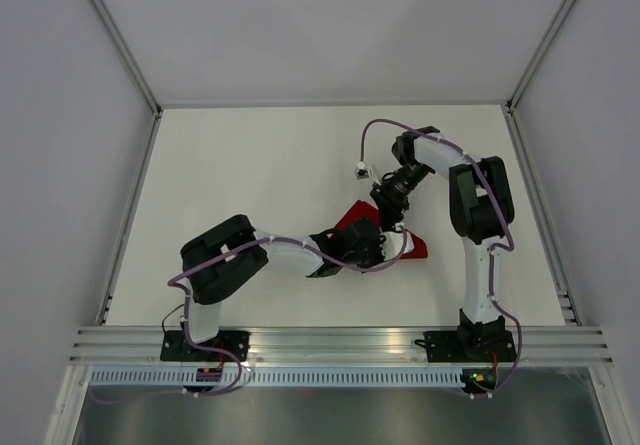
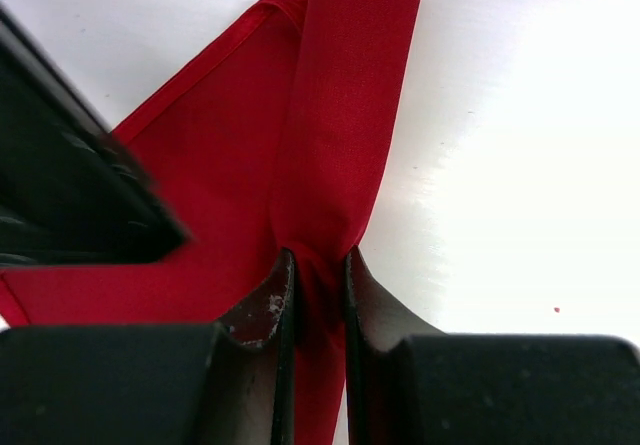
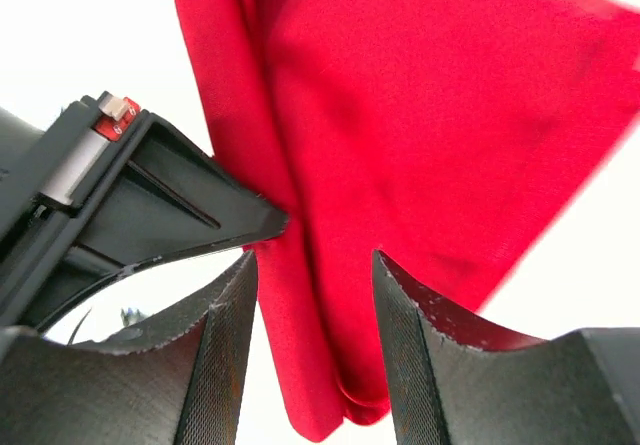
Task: Fold the napkin, place the utensils inside, and roll it up
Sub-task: Roll the napkin at the center of the board.
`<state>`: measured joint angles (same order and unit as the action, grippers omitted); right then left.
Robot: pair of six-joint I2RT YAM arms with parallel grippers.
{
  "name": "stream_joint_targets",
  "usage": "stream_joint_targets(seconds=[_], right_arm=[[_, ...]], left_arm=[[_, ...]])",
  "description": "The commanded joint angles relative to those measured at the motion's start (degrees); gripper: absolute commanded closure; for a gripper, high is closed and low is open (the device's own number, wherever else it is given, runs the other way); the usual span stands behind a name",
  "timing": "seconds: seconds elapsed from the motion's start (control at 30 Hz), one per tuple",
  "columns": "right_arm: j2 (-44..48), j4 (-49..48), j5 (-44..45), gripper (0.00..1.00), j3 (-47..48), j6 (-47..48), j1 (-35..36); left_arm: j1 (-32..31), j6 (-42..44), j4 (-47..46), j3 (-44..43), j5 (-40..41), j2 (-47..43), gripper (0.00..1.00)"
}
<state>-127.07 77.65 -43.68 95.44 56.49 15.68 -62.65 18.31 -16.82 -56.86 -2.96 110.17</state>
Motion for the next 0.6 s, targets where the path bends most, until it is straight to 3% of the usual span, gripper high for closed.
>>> stream_joint_targets(seconds=[0.0, 0.13, 0.27, 0.4, 0.57], right_arm=[[8.49, -11.88, -1.76, 0.44, -3.14, -8.47, -3.28], [17.08, -25.65, -4.04, 0.44, -10.60, -19.45, -8.02], [25.17, -35.71, -3.52, 0.44, -17.98, -22.82, -11.36], [34.06, -43.36, -2.55, 0.44, -27.65, -20.82, -12.87], [45.75, -51.89, -0.80, 0.40, -42.84, -14.49, -12.17]], left_arm=[[0.95, -4.68, 13.64, 0.80, -11.60, 4.79, 0.98], [4.81, -6.44, 16.46, -1.49, -17.86, 5.23, 0.98], [9.03, -8.63, 22.52, -5.45, -25.94, 6.81, 0.98], [12.46, -10.83, 28.84, -11.76, -35.42, 10.06, 0.98], [15.01, -11.80, 36.94, -18.88, -40.36, 15.59, 0.98]])
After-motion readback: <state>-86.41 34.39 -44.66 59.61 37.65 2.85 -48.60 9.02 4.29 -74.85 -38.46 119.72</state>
